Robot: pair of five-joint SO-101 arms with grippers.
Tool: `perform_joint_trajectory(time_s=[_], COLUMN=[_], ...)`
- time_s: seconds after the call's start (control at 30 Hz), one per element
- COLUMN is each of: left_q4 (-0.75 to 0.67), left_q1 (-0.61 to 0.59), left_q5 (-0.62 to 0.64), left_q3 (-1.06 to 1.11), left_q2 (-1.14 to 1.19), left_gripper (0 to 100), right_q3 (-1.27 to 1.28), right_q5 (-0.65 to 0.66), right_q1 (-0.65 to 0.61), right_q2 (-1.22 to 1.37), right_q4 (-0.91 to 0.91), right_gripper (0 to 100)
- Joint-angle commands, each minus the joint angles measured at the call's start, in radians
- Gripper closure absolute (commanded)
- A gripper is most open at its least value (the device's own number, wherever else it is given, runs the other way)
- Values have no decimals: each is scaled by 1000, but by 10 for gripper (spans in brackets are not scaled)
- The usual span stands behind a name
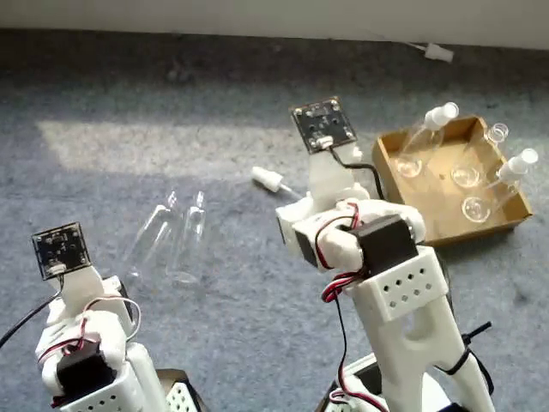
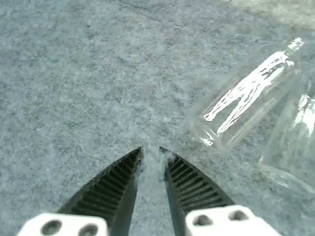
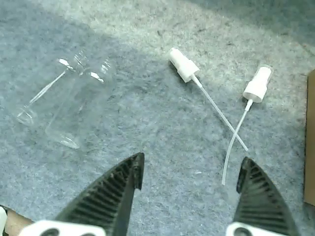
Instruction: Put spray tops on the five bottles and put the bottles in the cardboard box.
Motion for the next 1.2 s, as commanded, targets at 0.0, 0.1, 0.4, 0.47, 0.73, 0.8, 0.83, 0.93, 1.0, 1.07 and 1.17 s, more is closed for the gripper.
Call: perform_joint_trajectory(time_s=[0.0,0.1,0.4,0.47,0.73,0.8,0.83,0.93,1.0,1.07,1.17], left_q4=[15,9,6,6,-43,-43,-43,-43,-43,-43,-43], left_q1=[-96,-120,-228,-228,-228,-228,-228,-226,-202,-173,-160], left_q5=[-11,-11,-11,-11,-9,-9,-9,-9,-9,-9,-9], left_q3=[-38,1,104,110,159,160,163,165,166,168,168], left_q2=[15,15,15,15,15,15,15,15,15,15,15], left_gripper=[995,995,995,995,995,995,995,995,995,995,995], right_q3=[-160,-252,-463,-507,-624,-645,-654,-697,-725,-739,-742], right_q5=[-66,-127,-330,-333,-457,-532,-559,-614,-652,-684,-743], right_q1=[-16,-47,-203,-228,-314,-335,-343,-360,-357,-349,-335], right_q2=[120,242,570,627,799,829,845,900,938,978,1040], right_q4=[-5,-4,-5,-5,-13,-16,-16,-21,-65,-131,-194], right_gripper=[728,728,727,724,645,642,642,642,642,642,642])
